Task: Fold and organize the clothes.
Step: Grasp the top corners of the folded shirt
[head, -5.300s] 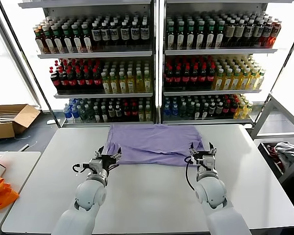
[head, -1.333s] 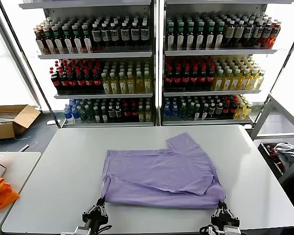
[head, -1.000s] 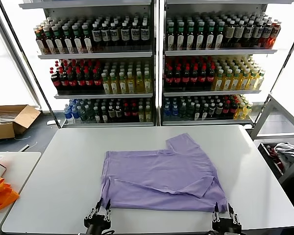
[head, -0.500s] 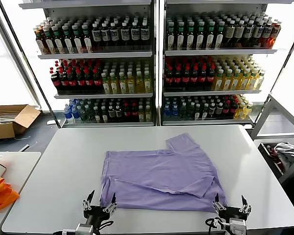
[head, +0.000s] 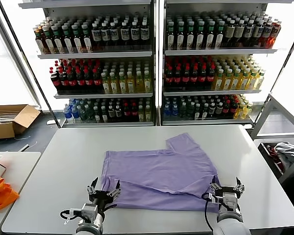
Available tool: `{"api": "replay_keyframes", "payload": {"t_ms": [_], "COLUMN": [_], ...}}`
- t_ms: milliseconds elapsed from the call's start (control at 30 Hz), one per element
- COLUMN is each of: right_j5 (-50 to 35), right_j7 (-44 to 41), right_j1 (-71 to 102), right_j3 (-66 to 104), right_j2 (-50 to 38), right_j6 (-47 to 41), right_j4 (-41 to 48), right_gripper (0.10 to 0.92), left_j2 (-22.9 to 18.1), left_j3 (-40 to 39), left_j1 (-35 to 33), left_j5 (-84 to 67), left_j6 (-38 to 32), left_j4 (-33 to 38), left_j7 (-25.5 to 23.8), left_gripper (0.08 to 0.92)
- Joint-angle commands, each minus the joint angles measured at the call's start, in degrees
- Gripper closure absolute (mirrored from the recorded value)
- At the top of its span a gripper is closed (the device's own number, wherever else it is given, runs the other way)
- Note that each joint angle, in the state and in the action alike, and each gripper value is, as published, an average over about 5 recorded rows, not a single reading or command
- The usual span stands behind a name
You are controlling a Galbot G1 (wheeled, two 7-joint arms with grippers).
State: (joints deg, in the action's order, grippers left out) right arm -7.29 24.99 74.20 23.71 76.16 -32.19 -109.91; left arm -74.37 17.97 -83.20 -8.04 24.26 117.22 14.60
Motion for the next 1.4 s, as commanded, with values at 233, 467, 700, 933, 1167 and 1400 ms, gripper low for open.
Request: {"api": "replay_keyframes", "payload": {"t_ms": [233, 467, 700, 933, 1167, 1400], "right_j5": [-3.9, -8.8, -13.8, -15.0, -15.0, -14.7], "right_j7": [0.7, 0.1, -3.8, -5.5, -6.3, -6.0], "right_j1": [-21.5, -31.7, -42.5, -47.9, -48.4, -48.2], "right_j3": [-6.0, -5.4, -7.6, -9.8, -10.1, -9.7], "right_j2": [1.3, 1.4, 2.1, 4.5, 7.2, 7.8], "right_j6": [-0.9, -0.1, 2.8, 2.4, 1.9, 1.4], "right_j4": [14.9, 22.6, 34.9, 43.7, 48.1, 49.9], "right_gripper": [0.203, 0.203, 0.203, 0.203, 0.203, 0.203], "left_j2": [3.9, 6.1, 7.3, 8.2, 8.5, 8.3], "left_j3": [-0.7, -1.8, -5.7, -6.9, -7.1, -7.2], "left_j1": [17.2, 24.0, 31.7, 38.0, 38.7, 38.3], "left_j5": [-6.3, -9.4, -12.7, -15.5, -15.4, -15.8], "left_j6": [2.3, 3.5, 5.5, 6.7, 7.8, 8.3], "left_j4": [-10.8, -15.1, -22.5, -30.7, -32.3, -32.1], "left_j7": [-3.1, -5.0, -6.2, -6.7, -6.2, -6.3], "left_gripper": [0.177, 0.177, 0.177, 0.177, 0.177, 0.177]}}
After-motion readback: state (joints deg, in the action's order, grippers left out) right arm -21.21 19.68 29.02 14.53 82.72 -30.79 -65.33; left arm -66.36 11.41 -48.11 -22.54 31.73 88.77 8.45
